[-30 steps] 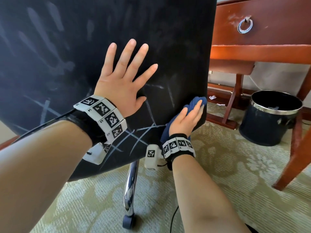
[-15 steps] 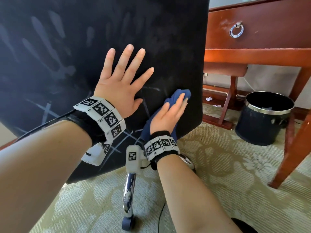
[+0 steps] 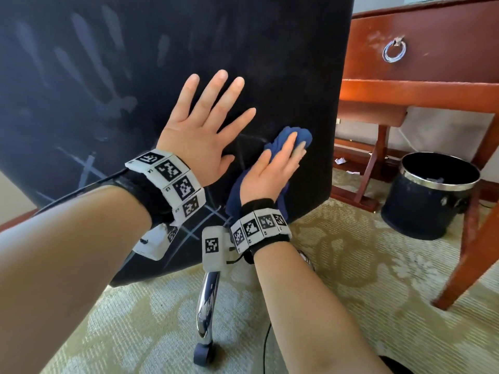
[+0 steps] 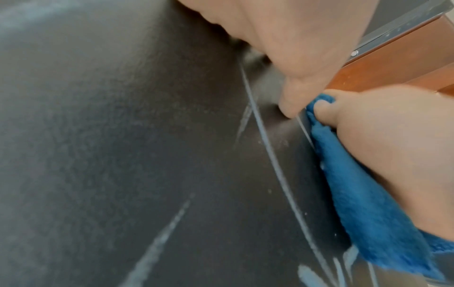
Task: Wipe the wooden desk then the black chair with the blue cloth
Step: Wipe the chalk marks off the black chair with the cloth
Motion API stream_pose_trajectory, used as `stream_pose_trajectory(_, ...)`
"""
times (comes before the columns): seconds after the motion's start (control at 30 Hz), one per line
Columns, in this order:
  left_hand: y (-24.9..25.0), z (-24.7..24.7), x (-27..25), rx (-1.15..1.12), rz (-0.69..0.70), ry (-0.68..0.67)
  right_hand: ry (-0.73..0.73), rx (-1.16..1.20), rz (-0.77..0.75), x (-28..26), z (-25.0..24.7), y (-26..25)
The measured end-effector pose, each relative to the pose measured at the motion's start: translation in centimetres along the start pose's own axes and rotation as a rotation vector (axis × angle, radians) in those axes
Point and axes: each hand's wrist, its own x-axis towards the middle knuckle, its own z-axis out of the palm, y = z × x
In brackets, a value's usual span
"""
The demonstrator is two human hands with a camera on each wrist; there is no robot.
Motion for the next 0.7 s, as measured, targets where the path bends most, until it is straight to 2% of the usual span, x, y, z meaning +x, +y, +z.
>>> stream_pose_trajectory(0.1,-0.2,0.1,-0.1,-0.020,-0.012,0.020,-0.018,-0.005,-0.084,0.4,0.1,0.2)
stream_pose_trajectory(0.17,-0.3,0.0,-0.2,-0.024,-0.012,0.009,-0.006,-0.001,-0.058,0.6,-0.3,1.7)
stream_pose_trajectory(0.3,-1.0,-0.2,-1.0,-0.055,-0.048,-0.006,0.059,0.031,0.233,1.6,-1.1,3.0)
stream_pose_trajectory(0.37,-1.4,-0.3,-1.2,-0.064,-0.069,0.010,0.050,0.000,0.310,2.2,-1.2,2.5)
stream_pose_trajectory(0.43,-1.5,-0.3,-1.2,-0.052,-0.077,0.013,0.030,0.005,0.227,2.2,-0.7,1.3)
stream_pose_trajectory(0.57,-1.6,-0.3,-1.1,-0.069,-0.092,0.051,-0.055,0.014,-0.131,0.0,1.0,-1.8)
stream_pose_trajectory(0.7,-2.1,-0.1,-1.7,-0.068,-0.096,0.062,-0.112,-0.011,-0.284,-0.3,1.0,-1.3)
